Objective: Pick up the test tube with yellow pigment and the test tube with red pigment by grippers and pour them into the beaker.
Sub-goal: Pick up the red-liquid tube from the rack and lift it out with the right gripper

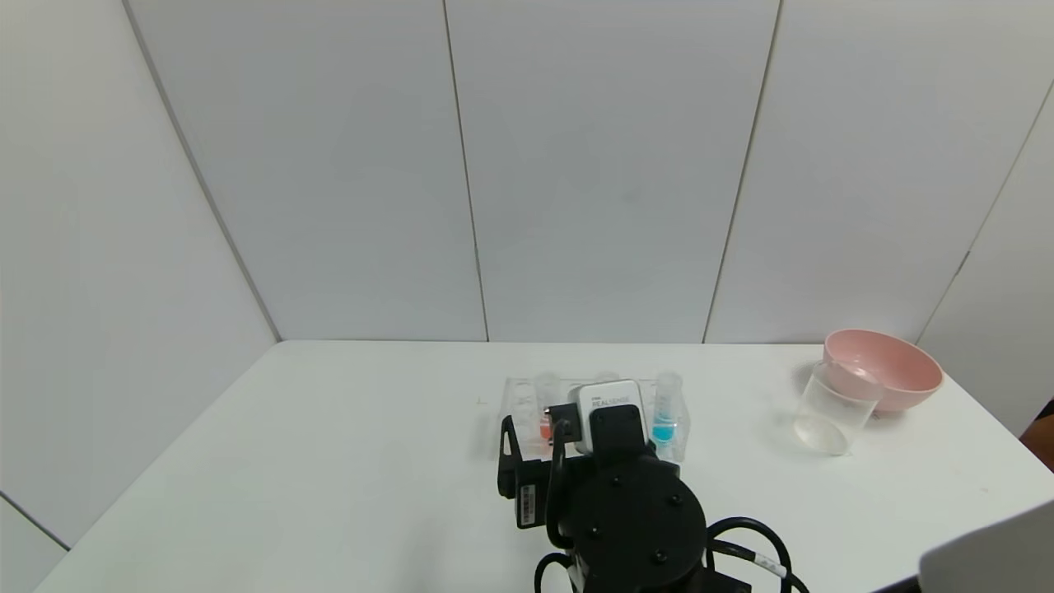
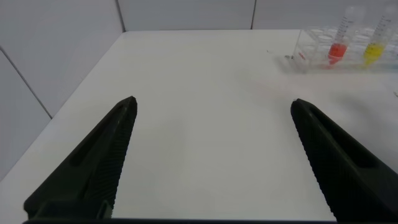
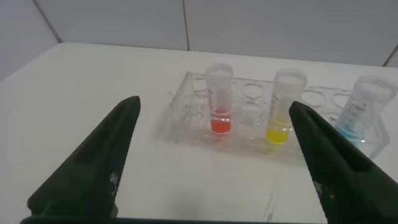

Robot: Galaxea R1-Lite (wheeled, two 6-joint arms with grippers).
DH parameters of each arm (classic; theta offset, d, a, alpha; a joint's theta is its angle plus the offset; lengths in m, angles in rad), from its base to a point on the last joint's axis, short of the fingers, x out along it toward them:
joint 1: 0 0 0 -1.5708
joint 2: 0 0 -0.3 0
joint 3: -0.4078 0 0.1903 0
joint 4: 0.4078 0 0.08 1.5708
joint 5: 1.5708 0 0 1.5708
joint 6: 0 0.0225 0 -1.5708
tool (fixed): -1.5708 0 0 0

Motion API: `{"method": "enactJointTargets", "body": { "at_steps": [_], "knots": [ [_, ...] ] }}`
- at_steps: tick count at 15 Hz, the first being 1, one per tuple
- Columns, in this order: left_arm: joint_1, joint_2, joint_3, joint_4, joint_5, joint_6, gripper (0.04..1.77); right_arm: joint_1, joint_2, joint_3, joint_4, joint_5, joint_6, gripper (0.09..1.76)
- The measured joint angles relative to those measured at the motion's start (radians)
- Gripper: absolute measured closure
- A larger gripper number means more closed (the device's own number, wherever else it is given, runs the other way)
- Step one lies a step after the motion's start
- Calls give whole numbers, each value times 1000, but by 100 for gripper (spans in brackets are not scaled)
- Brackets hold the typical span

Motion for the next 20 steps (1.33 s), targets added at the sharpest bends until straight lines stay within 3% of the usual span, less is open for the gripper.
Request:
{"method": "enactJointTargets", "body": {
  "at_steps": [9,12,19,20],
  "knots": [
    [0,0,0,0,0,0,5,-88,225,-206,-14,24,0,14],
    [0,0,0,0,0,0,5,-115,273,-262,-4,66,0,14],
    [0,0,0,0,0,0,5,-160,333,-377,77,67,0,14],
    [0,0,0,0,0,0,5,-165,339,-386,87,67,0,30]
  ]
}}
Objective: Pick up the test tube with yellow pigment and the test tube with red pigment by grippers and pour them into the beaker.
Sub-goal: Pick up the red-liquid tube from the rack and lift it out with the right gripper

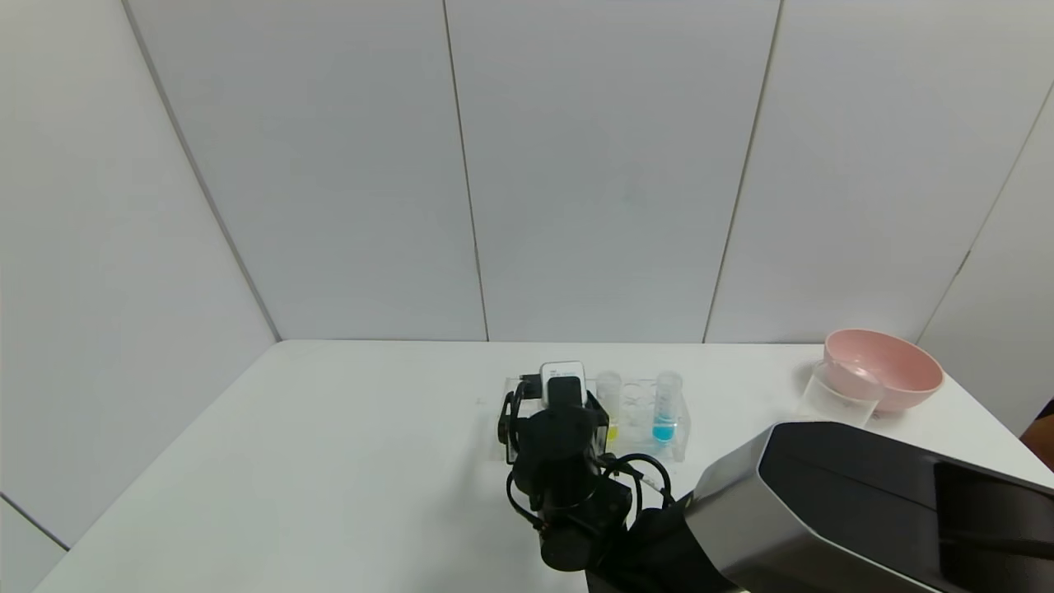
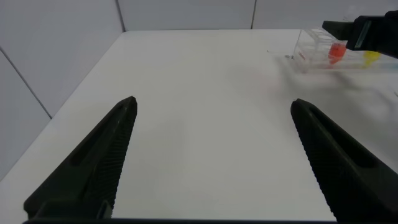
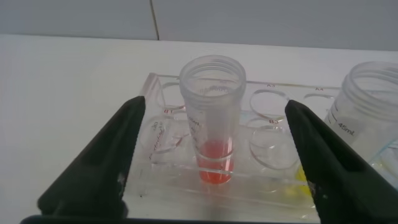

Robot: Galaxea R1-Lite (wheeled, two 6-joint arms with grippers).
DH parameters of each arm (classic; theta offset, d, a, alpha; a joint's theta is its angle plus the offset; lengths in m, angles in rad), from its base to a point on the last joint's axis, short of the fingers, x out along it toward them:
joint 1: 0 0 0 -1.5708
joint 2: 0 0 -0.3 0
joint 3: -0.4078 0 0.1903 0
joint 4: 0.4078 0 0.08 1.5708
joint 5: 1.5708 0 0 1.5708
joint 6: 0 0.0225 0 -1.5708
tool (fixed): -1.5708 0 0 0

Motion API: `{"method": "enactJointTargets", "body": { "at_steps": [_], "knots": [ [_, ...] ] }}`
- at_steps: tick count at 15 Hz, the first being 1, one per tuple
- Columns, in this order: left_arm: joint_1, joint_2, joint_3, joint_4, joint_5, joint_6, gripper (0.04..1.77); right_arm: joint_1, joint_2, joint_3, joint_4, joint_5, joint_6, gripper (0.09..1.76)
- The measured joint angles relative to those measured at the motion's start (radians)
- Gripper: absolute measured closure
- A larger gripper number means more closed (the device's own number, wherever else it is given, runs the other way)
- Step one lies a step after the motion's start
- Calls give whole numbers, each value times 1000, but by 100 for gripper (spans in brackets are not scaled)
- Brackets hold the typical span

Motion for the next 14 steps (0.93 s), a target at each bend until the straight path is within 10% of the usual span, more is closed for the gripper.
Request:
{"method": "enactJointTargets", "body": {
  "at_steps": [7,14],
  "knots": [
    [0,0,0,0,0,0,5,-26,25,-34,7,41,1,132],
    [0,0,0,0,0,0,5,-36,30,-50,3,38,-1,132]
  ]
}}
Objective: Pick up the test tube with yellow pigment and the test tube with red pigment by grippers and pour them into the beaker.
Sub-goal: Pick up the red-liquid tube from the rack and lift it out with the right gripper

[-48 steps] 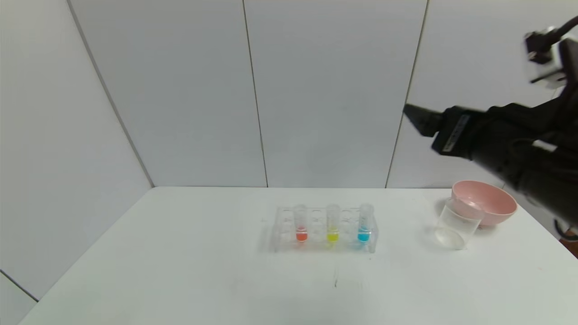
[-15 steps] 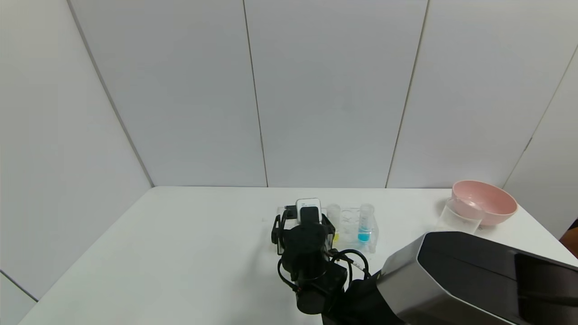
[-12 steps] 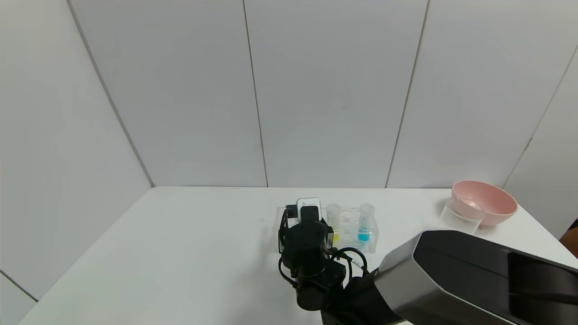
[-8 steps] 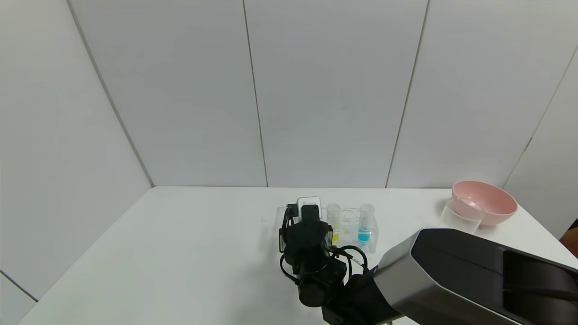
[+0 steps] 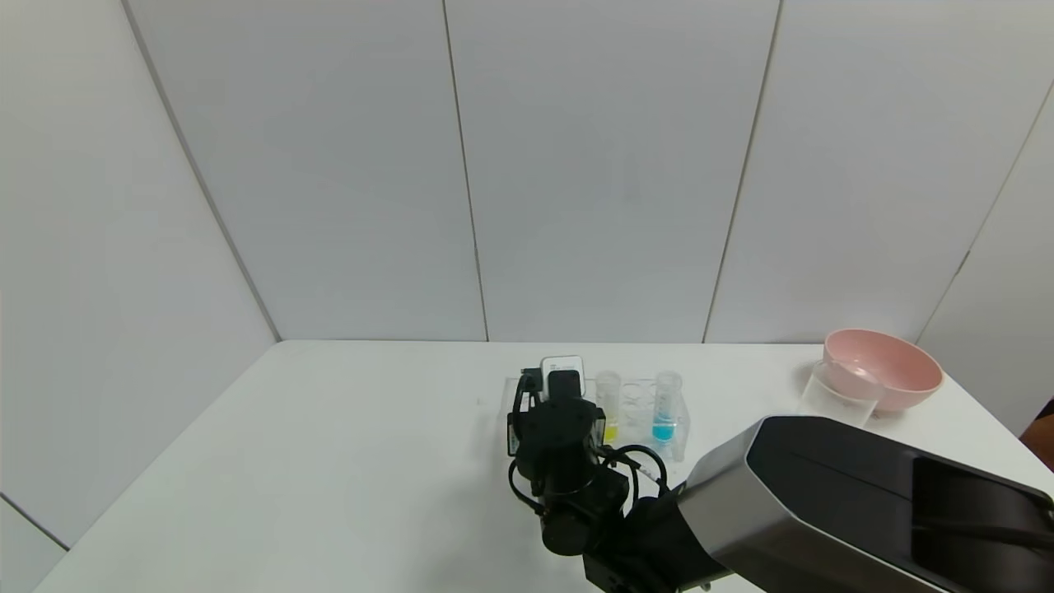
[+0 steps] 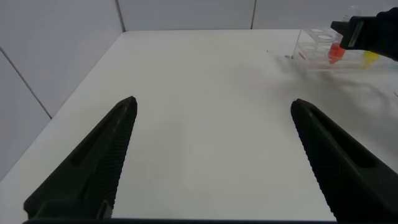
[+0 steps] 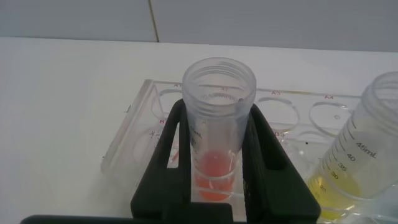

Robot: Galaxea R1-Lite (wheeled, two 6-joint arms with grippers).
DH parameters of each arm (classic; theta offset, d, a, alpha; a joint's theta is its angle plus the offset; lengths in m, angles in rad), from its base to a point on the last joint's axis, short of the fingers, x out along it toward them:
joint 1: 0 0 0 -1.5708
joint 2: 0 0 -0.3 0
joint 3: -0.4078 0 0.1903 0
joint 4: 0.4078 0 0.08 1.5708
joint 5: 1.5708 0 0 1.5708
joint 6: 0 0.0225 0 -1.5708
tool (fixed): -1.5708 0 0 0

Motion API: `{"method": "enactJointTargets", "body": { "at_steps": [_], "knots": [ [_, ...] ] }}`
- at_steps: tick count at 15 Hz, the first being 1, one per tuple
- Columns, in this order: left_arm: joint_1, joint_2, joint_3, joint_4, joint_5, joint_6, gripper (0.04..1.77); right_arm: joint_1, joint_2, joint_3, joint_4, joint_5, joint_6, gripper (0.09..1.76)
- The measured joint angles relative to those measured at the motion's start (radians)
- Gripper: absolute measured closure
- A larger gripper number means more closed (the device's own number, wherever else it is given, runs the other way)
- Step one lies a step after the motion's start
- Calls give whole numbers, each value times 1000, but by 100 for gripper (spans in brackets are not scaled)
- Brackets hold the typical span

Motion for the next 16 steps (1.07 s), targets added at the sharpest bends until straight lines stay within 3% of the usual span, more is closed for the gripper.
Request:
{"method": "enactJointTargets", "body": {
  "at_steps": [11,14,16],
  "knots": [
    [0,0,0,0,0,0,5,-13,-201,1,0,59,-131,132],
    [0,0,0,0,0,0,5,-61,-331,49,0,61,-179,132],
    [0,0,0,0,0,0,5,-138,-426,133,-2,74,-198,132]
  ]
}}
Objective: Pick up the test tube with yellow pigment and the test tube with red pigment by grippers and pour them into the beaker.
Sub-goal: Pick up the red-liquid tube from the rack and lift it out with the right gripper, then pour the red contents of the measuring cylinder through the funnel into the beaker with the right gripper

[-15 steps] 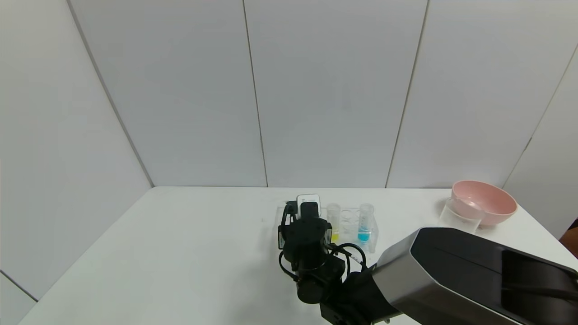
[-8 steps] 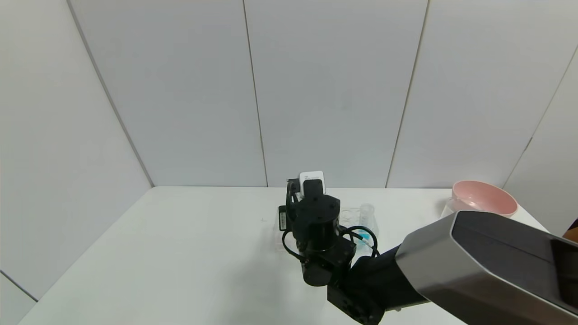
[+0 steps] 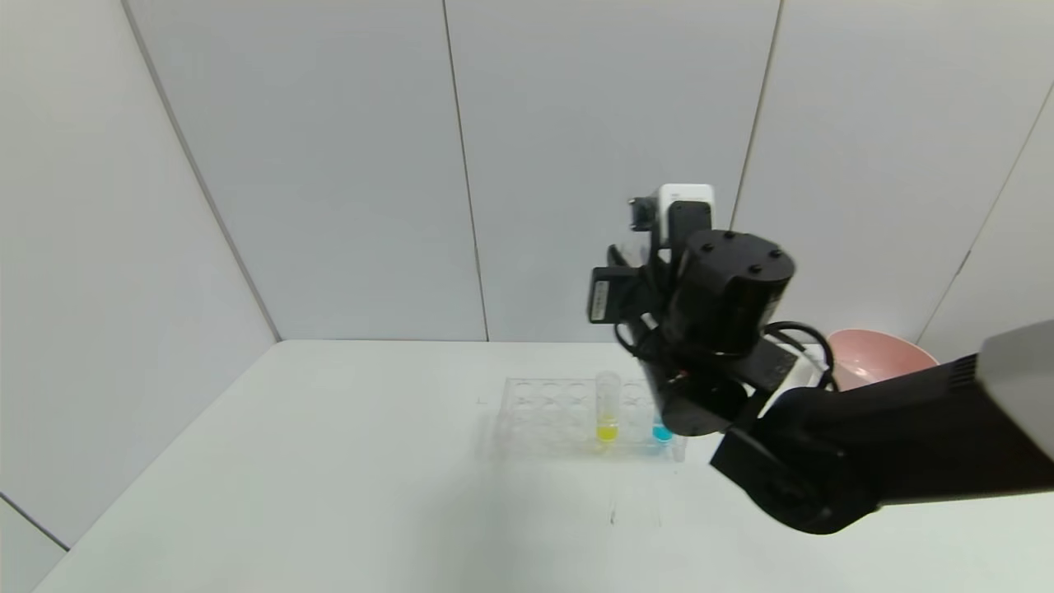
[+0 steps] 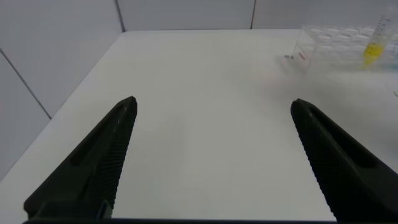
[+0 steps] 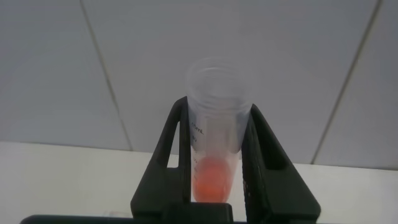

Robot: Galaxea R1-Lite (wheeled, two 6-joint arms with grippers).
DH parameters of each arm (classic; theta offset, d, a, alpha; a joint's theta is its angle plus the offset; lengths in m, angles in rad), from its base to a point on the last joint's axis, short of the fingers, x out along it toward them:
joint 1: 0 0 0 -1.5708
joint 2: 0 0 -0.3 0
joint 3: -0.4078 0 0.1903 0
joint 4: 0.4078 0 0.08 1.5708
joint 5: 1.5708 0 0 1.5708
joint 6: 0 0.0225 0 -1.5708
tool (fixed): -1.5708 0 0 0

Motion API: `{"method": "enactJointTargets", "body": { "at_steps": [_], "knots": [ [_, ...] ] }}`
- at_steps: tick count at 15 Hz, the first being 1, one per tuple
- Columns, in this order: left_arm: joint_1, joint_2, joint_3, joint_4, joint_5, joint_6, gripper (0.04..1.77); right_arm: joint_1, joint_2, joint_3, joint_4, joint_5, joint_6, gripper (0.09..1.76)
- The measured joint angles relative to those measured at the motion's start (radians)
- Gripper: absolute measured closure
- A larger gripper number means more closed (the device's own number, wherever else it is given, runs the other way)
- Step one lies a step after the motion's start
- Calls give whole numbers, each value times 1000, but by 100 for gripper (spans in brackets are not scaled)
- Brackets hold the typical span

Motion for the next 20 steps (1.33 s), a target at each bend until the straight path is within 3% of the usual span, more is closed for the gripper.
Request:
{"method": "enactJointTargets", "body": {
  "at_steps": [3,6,10,14,16,20],
  "knots": [
    [0,0,0,0,0,0,5,-175,-140,184,-6,82,-6,132],
    [0,0,0,0,0,0,5,-380,-262,379,-27,256,-7,132],
    [0,0,0,0,0,0,5,-701,-357,547,-120,599,-80,132],
    [0,0,0,0,0,0,5,-984,-329,582,-184,981,-290,132],
    [0,0,0,0,0,0,5,-1051,-289,575,-191,1063,-444,132],
    [0,0,0,0,0,0,5,-1071,-212,554,-191,1076,-714,132]
  ]
}}
